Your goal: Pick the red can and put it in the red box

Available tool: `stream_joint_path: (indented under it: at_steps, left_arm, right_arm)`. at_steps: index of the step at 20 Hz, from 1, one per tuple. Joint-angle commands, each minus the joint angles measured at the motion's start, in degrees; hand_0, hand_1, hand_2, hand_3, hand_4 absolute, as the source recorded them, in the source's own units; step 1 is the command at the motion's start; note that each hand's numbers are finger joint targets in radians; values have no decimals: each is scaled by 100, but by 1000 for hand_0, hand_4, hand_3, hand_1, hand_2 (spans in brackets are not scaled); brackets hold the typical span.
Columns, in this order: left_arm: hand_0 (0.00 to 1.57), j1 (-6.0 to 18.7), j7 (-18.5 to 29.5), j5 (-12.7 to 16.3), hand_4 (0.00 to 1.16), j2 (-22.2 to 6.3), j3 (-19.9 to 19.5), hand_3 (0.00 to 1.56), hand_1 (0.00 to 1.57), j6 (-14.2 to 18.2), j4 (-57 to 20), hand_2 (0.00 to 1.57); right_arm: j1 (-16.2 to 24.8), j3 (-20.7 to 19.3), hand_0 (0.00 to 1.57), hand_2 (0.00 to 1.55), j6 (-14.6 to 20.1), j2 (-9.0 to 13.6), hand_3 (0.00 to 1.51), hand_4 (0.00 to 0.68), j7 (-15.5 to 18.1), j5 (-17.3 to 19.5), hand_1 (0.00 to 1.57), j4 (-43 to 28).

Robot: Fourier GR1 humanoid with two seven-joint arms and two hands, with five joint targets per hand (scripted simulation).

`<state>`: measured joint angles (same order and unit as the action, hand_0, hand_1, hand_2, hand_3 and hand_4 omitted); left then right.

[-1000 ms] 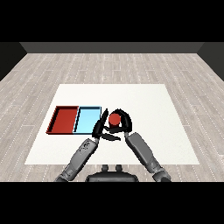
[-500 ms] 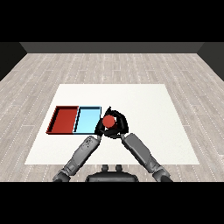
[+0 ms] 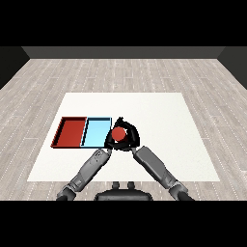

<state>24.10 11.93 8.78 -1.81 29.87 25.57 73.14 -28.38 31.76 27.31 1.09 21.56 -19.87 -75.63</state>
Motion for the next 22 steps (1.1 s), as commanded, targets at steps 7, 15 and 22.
stream_joint_path:
  at_steps: [7,15,22]
  left_arm:
    - [1571,228,-545,-61,1024,171,39,1460,1571,108,-67,1543]
    - [1571,382,-42,233,866,168,627,1355,1571,1070,-504,1498]
    - [1571,289,-98,130,926,168,114,1426,1571,628,-171,1530]
  right_arm:
    - [525,-20,1461,1438,-240,100,1391,555,-185,206,1461,-695]
    - [14,-215,1519,1453,-412,-102,1394,538,340,-155,1519,114]
    - [-207,-9,1486,1454,5,-102,1398,545,-83,-33,1486,-197]
